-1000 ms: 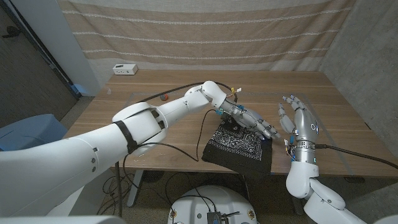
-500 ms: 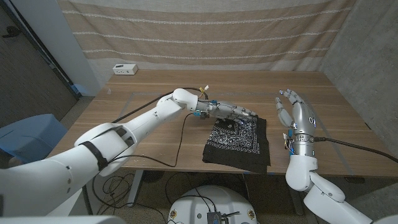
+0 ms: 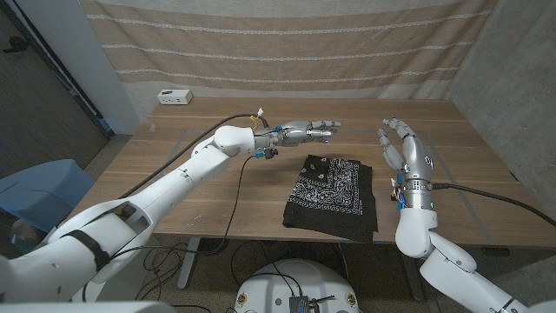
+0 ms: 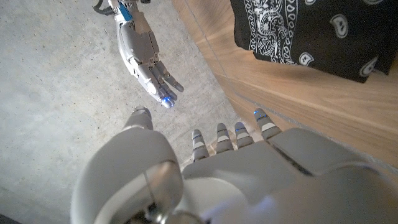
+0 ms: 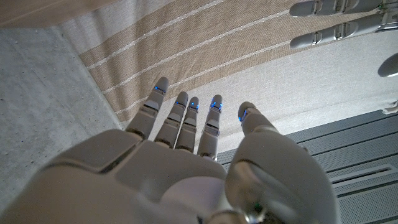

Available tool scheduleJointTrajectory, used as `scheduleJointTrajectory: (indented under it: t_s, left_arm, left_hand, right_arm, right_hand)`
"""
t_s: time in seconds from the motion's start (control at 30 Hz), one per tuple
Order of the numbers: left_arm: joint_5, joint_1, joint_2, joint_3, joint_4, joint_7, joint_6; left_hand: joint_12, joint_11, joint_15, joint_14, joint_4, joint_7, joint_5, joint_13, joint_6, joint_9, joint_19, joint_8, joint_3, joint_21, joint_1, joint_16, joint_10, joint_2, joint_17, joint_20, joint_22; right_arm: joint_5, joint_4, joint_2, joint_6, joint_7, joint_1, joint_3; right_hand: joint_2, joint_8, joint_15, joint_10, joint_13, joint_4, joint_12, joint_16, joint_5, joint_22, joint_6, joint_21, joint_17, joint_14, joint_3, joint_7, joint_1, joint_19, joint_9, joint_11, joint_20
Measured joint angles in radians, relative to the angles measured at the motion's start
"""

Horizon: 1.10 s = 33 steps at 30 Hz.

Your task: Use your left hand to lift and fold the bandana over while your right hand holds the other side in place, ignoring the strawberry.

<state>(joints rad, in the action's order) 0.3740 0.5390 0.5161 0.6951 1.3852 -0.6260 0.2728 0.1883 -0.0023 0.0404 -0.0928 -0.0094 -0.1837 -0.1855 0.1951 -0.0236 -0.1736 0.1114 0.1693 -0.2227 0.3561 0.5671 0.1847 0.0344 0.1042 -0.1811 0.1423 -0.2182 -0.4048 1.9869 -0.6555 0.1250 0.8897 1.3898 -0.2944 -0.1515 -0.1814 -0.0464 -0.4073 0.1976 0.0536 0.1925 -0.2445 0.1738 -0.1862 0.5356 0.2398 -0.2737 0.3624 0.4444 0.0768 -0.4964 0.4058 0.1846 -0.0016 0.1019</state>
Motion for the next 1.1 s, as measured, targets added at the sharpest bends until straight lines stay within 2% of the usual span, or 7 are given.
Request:
scheduleJointTrajectory:
  t_s: [0.4,0.63,0.77,0.8,0.93,1.0,1.1]
  left_arm:
    - [-0.037,0.147,0.058,-0.096,0.103,0.240,0.116]
    - [-0.039,0.215,0.062,-0.143,0.116,0.352,0.188]
    - [-0.031,0.240,0.061,-0.162,0.116,0.387,0.219]
    - [-0.026,0.249,0.061,-0.170,0.116,0.398,0.229]
    - [-0.006,0.269,0.061,-0.188,0.109,0.416,0.256]
    - [0.005,0.277,0.061,-0.195,0.107,0.422,0.267]
    - [0.017,0.296,0.061,-0.212,0.104,0.434,0.280]
  left_hand:
    - [0.002,-0.006,-0.003,0.003,0.000,-0.003,0.005,-0.005,0.017,0.002,-0.019,0.000,0.000,0.012,-0.023,0.000,0.005,0.012,0.000,-0.003,0.000]
    - [0.004,-0.016,-0.010,0.009,0.008,-0.003,0.005,-0.008,0.017,0.001,-0.033,0.005,0.000,0.015,-0.038,0.000,-0.002,0.028,0.004,-0.017,0.005]
    - [0.005,-0.032,-0.032,0.000,0.011,-0.004,0.005,-0.009,0.016,0.001,-0.041,0.005,-0.003,0.015,-0.044,0.000,0.004,0.033,0.005,-0.025,0.005]
    - [0.005,-0.032,-0.036,0.004,0.016,-0.011,0.005,-0.011,0.009,0.001,-0.045,0.009,-0.008,0.015,-0.053,0.000,0.003,0.043,0.005,-0.028,0.007]
    - [0.005,-0.036,-0.049,0.004,0.023,0.002,0.001,-0.014,0.000,0.001,-0.050,0.009,-0.056,0.015,-0.043,0.000,0.000,0.094,0.008,-0.034,0.011]
    - [0.005,-0.036,-0.052,0.005,0.035,0.025,0.000,-0.018,0.008,0.001,-0.056,0.009,-0.086,0.015,-0.037,0.000,0.000,0.100,0.007,-0.040,0.014]
    - [0.005,-0.039,-0.064,0.018,0.065,0.069,-0.007,-0.019,0.020,0.001,-0.072,0.009,-0.143,0.024,-0.041,0.000,-0.011,0.104,0.006,-0.072,0.014]
  right_arm:
    - [0.051,-0.010,0.016,-0.088,-0.039,-0.027,0.001]
    - [0.090,-0.018,0.028,-0.146,-0.065,-0.037,0.008]
    - [0.114,-0.026,0.036,-0.181,-0.075,-0.040,0.013]
    - [0.126,-0.030,0.041,-0.197,-0.080,-0.041,0.017]
    - [0.160,-0.045,0.056,-0.240,-0.091,-0.044,0.027]
    - [0.178,-0.055,0.064,-0.263,-0.098,-0.046,0.034]
    - [0.217,-0.070,0.075,-0.310,-0.112,-0.050,0.045]
  right_hand:
    - [0.000,0.000,0.004,0.000,0.000,0.004,0.000,-0.003,0.000,0.000,-0.004,0.000,0.000,0.004,0.004,-0.004,0.000,0.000,0.000,0.011,0.000]
    - [0.000,-0.004,0.005,-0.007,0.000,0.008,0.004,-0.007,0.000,0.000,-0.002,0.000,0.000,0.013,0.000,-0.009,0.000,0.000,0.000,0.018,0.000]
    - [-0.003,-0.004,0.002,-0.011,0.000,0.008,0.004,-0.007,0.000,0.000,0.004,0.000,0.003,0.017,0.000,-0.014,0.003,0.004,0.000,0.022,-0.004]
    - [-0.003,-0.004,0.000,-0.014,0.000,0.008,0.004,-0.007,0.000,0.000,0.004,0.000,0.004,0.018,0.000,-0.014,0.003,0.004,0.000,0.025,-0.004]
    - [0.004,-0.008,0.003,-0.023,0.000,0.016,0.004,-0.007,0.000,-0.003,0.005,0.000,0.009,0.026,0.001,-0.024,0.010,0.003,0.000,0.034,-0.004]
    - [0.007,-0.008,0.003,-0.023,0.000,0.016,0.011,-0.007,0.000,-0.003,0.006,0.000,0.009,0.030,0.001,-0.031,0.012,0.007,0.000,0.042,0.000]
    - [0.013,-0.008,0.007,-0.029,0.000,0.016,0.011,-0.011,0.000,-0.003,0.004,0.000,0.014,0.040,0.001,-0.039,0.019,0.009,0.000,0.050,0.002]
